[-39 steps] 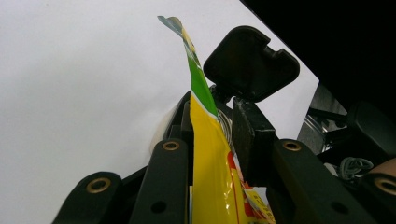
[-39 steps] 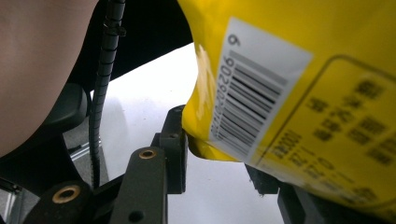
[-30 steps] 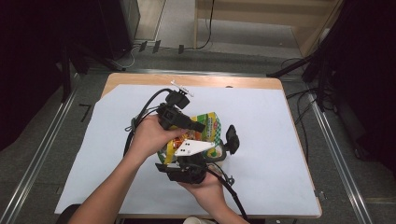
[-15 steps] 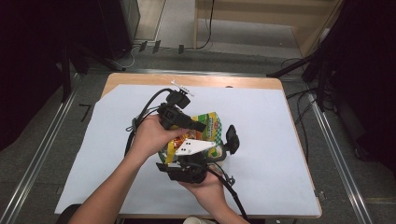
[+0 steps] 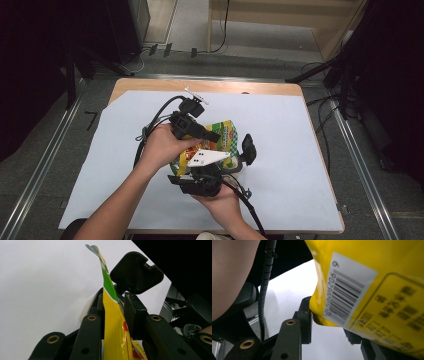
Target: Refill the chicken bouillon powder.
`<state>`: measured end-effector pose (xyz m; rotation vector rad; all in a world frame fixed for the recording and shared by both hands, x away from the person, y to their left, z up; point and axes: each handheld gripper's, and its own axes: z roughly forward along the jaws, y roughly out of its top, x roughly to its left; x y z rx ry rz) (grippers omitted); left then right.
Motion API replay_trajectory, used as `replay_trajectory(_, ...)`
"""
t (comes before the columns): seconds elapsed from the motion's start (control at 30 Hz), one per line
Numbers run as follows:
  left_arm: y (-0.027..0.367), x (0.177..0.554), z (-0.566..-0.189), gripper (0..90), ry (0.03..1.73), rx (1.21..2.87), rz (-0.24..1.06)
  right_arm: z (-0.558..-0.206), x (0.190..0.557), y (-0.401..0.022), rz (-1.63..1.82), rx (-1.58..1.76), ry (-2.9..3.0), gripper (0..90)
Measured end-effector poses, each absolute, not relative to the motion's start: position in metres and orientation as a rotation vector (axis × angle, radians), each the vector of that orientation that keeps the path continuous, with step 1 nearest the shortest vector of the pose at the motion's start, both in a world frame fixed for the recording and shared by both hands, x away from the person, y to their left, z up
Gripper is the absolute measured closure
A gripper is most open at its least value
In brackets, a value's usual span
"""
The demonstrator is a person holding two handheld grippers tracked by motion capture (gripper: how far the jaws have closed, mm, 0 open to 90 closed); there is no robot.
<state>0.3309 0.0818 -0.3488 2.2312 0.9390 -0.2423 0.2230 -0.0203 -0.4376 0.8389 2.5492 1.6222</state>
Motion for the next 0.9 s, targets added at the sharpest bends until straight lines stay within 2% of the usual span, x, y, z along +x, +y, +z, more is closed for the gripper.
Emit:
replay_trajectory(0.43, 0.086, 0.336, -0.357, 79.8, 0.949, 2.258, -0.303, -0.452, 0.218, -0.014, 1.592, 0.743, 2.543, 54.6)
replay_trajectory(0.67, 0.085, 0.342, -0.37, 79.8, 0.955, 2.256, -0.366, -0.463, 0.221, -0.013, 1.632, 0.787, 2.589, 51.9)
replay_trajectory(0.9, 0.085, 0.345, -0.376, 83.9, 0.927, 2.261, -0.399, -0.477, 0.218, -0.007, 1.547, 0.76, 2.622, 50.3)
